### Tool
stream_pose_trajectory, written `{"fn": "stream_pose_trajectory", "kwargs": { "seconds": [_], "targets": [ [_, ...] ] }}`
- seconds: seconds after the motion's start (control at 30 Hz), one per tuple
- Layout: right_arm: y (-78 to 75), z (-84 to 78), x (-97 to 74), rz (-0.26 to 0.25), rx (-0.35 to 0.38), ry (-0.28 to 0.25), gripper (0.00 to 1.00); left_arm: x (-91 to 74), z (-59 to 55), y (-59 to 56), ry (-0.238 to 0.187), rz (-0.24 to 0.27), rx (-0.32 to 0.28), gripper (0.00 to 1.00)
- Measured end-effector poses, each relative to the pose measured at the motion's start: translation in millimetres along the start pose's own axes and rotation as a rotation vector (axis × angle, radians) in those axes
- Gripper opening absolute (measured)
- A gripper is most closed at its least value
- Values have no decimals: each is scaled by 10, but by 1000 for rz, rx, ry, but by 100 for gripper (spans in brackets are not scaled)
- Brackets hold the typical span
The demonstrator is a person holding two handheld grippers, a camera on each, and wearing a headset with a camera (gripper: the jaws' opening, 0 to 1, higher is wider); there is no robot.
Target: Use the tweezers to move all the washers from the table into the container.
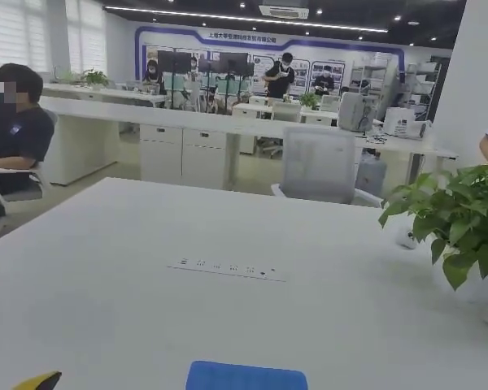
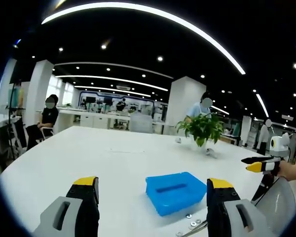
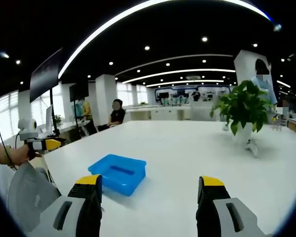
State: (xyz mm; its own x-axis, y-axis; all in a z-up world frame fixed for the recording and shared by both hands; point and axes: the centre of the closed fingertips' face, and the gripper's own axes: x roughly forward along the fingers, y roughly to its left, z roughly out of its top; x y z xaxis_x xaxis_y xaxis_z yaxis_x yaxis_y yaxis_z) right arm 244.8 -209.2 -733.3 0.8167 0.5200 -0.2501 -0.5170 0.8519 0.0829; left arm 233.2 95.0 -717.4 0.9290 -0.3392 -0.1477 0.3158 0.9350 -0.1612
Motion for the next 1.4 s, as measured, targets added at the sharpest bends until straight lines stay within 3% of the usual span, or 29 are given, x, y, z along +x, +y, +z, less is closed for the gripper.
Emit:
{"fn": "stream_pose_trajectory", "kwargs": {
  "seconds": [0.43, 0.73, 0.77, 0.87, 0.97, 1.03, 1.07, 1.13, 1.17, 1.2, 1.23, 1.27, 1.37, 1.4],
  "targets": [
    [6, -33, 19, 2, -33, 25, 78, 1, 6, 16, -4, 8, 3, 92],
    [-23, -67, 42, -5, -32, 48, 78, 24, -34, -14, 23, -15, -1, 90],
    [-27, -81, 52, -5, -34, 60, 78, 24, -42, -12, 27, -16, -4, 90],
    [-31, -249, 25, 1, -70, 167, 74, 27, -94, -1, 59, -31, -31, 88],
    [-45, -326, 31, -3, -109, 235, 72, 28, -228, -62, 137, -88, -85, 84],
    [-29, -356, 34, 16, -129, 266, 63, 30, -320, -168, 196, -160, -119, 79],
    [-16, -357, 42, 24, -134, 271, 59, 30, -338, -186, 209, -171, -120, 76],
    [48, -357, 66, 56, -137, 275, 51, 35, -457, -256, 285, -234, -19, 67],
    [71, -373, 75, 67, -129, 291, 47, 20, -575, -316, 359, -281, 46, 63],
    [93, -359, 101, 72, -132, 290, 43, 18, -645, -372, 396, -326, 86, 61],
    [125, -352, 115, 84, -135, 292, 41, -12, -764, -476, 465, -403, 117, 58],
    [172, -342, 140, 101, -136, 292, 39, -2, -809, -519, 484, -431, 131, 55],
    [296, -304, 205, 136, -129, 277, 33, -38, -1028, -675, 595, -558, 210, 43],
    [357, -306, 234, 151, -129, 274, 32, -38, -1080, -676, 620, -573, 240, 41]
  ]
}}
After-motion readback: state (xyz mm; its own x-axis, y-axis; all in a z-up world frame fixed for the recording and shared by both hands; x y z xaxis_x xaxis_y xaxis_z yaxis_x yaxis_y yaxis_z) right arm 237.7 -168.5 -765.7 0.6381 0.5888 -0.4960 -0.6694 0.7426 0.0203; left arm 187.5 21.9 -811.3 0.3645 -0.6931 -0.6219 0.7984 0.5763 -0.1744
